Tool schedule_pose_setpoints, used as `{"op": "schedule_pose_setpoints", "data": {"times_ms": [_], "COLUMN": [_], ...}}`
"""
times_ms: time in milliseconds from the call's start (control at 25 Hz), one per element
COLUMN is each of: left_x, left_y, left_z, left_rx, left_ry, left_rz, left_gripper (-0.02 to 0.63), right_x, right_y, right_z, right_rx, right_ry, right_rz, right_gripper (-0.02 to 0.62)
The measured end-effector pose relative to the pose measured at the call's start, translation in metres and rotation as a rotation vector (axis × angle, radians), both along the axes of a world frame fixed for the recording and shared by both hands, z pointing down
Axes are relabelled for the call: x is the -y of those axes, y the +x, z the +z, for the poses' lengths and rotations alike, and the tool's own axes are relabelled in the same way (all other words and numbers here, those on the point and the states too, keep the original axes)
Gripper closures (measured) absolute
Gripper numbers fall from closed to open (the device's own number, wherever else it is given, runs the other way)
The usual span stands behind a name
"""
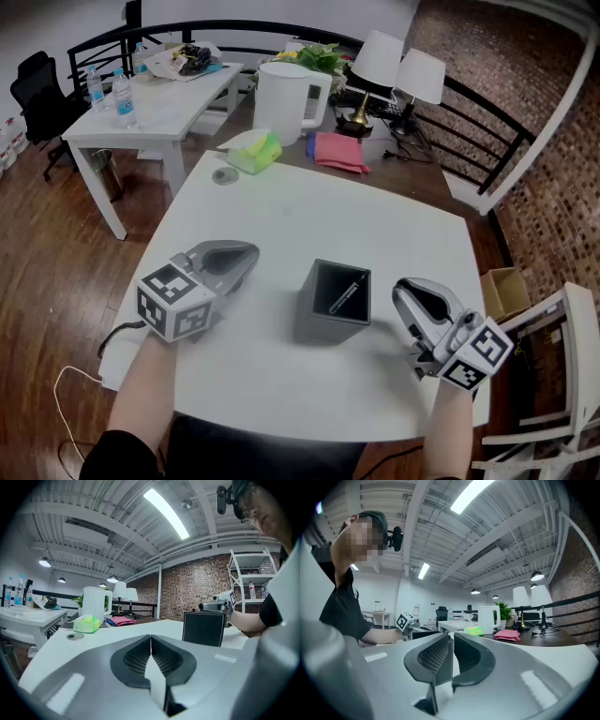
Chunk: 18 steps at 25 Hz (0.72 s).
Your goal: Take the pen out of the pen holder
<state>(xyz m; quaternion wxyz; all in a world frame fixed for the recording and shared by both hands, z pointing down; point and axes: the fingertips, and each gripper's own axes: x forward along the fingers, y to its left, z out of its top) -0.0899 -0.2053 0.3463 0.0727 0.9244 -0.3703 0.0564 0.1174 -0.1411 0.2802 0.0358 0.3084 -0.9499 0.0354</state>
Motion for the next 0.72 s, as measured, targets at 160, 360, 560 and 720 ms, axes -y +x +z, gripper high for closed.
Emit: {"op": "schedule_pose_setpoints", "data": {"times_ms": [160, 360, 560, 720], "left_x": [0.001, 0.001, -0.001, -0.002], "left_y": [-0.003, -0.002, -0.002, -0.002], "left_z": [0.000, 0.001, 0.002, 0.002], "left_rx": [0.002, -0.002, 0.001, 0.005], "left_ry": [0.002, 0.000, -0.003, -0.003], "left_rz": [-0.008, -0.009, -0.005, 0.007], "left_gripper": [0.601, 0.601, 0.601, 0.601], "right_x": [0.011, 0.020, 0.027, 0.022], "right_y": [-0.022, -0.045, -0.059, -0.065], "right_z": [-0.010, -0.007, 0.002, 0.011], "right_rx": [-0.010, -0.096, -0.192, -0.241], "right_ry": [-0.019, -0.045, -0.055, -0.055], "right_rz": [-0.063, -0.117, -0.123, -0.131], "right_gripper": [0.494, 0.448, 0.443, 0.454]}}
